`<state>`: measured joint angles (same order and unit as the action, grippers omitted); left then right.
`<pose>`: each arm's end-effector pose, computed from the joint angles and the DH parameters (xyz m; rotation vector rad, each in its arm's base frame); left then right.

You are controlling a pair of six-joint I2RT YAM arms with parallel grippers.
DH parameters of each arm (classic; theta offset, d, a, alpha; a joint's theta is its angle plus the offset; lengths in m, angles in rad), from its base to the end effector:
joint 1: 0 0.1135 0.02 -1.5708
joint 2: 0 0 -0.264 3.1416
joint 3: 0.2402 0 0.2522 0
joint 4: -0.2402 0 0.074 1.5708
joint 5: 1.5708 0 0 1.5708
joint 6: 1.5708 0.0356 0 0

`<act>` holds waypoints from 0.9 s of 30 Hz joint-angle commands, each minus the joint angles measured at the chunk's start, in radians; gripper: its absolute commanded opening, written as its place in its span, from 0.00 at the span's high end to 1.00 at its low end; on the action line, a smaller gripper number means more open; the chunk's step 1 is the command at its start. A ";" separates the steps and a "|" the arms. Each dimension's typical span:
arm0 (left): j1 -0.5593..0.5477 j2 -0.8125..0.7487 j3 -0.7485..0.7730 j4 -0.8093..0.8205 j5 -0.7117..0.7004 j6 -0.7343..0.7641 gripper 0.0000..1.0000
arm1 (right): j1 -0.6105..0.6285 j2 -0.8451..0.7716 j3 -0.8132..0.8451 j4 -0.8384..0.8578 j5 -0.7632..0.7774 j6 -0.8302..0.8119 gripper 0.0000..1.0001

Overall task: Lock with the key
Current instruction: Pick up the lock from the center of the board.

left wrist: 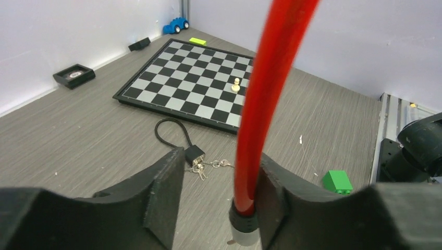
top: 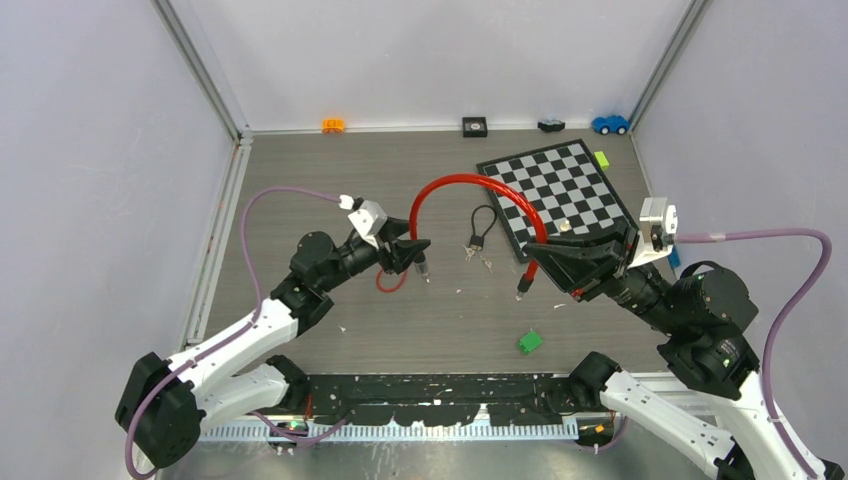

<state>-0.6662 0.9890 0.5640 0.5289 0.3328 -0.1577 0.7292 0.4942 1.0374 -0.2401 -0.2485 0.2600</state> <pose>0.1736 -0.1512 0.2989 0.6538 1.3941 -0.9056 0.0462 0.0531 0.4491 -0.5270 1.2365 1.0014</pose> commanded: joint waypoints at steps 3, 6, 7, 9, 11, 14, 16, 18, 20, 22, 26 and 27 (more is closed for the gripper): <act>-0.006 0.001 -0.005 0.066 0.009 -0.008 0.71 | -0.002 -0.014 0.010 0.125 -0.006 0.001 0.99; -0.006 -0.004 0.013 0.048 0.020 -0.023 1.00 | -0.002 -0.021 -0.006 0.122 0.004 -0.003 0.99; -0.006 -0.007 0.026 0.042 0.024 -0.031 1.00 | -0.002 -0.024 -0.013 0.119 0.007 -0.007 0.99; -0.006 -0.013 0.045 0.029 0.044 -0.055 1.00 | -0.002 -0.037 -0.036 0.121 0.014 -0.030 0.99; -0.006 -0.022 0.063 0.029 0.111 -0.072 1.00 | -0.002 -0.051 -0.067 0.124 0.035 -0.046 0.99; -0.006 -0.038 0.082 0.071 0.227 -0.110 1.00 | -0.002 -0.069 -0.126 0.197 0.046 -0.057 0.99; -0.006 -0.052 0.084 0.164 0.287 -0.146 1.00 | -0.002 -0.083 -0.169 0.296 0.060 -0.025 0.99; -0.007 -0.069 0.081 0.252 0.331 -0.180 1.00 | -0.002 -0.084 -0.194 0.383 0.063 0.005 0.99; -0.006 -0.081 0.071 0.359 0.355 -0.220 1.00 | -0.002 -0.079 -0.205 0.439 0.070 0.036 0.99; -0.007 -0.095 0.051 0.500 0.361 -0.264 1.00 | -0.002 -0.072 -0.213 0.496 0.081 0.074 0.99; -0.006 -0.096 0.037 0.749 0.382 -0.319 1.00 | -0.002 -0.057 -0.232 0.631 0.105 0.144 0.99; -0.006 -0.093 0.044 0.782 0.394 -0.327 1.00 | -0.002 -0.051 -0.234 0.660 0.110 0.164 0.99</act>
<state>-0.6674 0.9192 0.5884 0.9340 0.6437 -0.4133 0.7292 0.4202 0.8120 0.1665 -0.2001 0.3267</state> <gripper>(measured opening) 0.143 0.199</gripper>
